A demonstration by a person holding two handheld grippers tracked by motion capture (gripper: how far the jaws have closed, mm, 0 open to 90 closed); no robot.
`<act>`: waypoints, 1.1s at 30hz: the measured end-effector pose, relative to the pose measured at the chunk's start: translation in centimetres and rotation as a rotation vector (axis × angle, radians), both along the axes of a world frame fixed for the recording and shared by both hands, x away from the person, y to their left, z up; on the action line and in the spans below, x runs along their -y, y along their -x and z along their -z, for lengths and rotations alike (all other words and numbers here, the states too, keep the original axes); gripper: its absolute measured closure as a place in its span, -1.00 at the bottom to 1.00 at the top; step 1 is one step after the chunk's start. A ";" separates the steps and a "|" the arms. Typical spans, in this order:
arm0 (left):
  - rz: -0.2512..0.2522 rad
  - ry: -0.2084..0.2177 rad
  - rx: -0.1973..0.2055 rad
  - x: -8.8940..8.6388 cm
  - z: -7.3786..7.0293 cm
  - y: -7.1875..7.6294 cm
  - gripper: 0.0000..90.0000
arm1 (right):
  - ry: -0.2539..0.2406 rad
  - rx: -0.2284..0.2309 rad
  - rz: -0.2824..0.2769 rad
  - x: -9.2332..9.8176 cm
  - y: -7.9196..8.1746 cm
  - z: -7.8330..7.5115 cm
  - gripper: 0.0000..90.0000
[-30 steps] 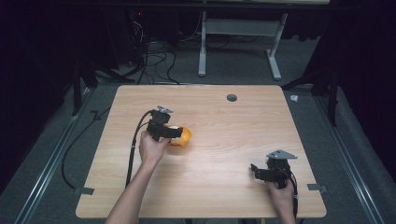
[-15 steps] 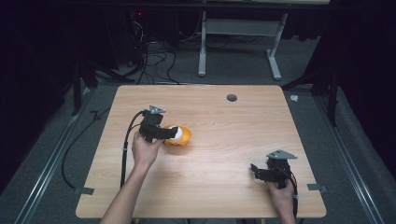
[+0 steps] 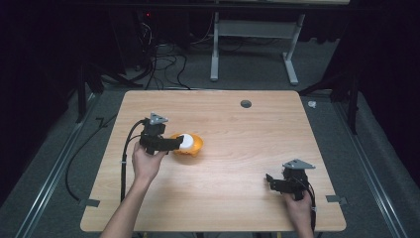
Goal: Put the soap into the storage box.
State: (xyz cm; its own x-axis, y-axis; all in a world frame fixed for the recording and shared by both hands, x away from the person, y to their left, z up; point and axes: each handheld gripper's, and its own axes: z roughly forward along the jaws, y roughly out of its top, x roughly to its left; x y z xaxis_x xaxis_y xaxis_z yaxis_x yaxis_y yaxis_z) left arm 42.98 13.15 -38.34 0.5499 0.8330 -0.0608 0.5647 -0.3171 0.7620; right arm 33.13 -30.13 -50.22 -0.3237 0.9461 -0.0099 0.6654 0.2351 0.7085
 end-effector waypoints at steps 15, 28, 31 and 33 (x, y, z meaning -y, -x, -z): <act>-0.023 0.020 0.020 -2.4 -0.8 2.5 -0.51 | 0.000 0.002 -0.003 0.0 0.0 0.0 -0.60; -0.056 0.050 0.033 -5.5 -0.8 4.9 -0.51 | -0.001 -0.001 -0.007 0.0 0.1 0.0 -0.60; -0.076 0.060 0.021 -6.3 -0.6 5.4 -0.52 | -0.003 -0.001 -0.006 0.0 0.1 0.0 -0.60; -0.084 0.065 0.026 -6.7 -0.5 5.8 -0.52 | -0.003 -0.001 -0.006 0.0 0.1 0.0 -0.61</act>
State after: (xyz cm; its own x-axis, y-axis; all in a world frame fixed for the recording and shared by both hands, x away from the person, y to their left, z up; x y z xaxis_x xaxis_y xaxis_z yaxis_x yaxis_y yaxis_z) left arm 37.22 19.87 -37.80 0.4806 0.8709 -0.1027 0.5671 -0.2193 0.7939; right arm 33.03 -30.13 -50.22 -0.3295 0.9441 -0.0070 0.6649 0.2373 0.7083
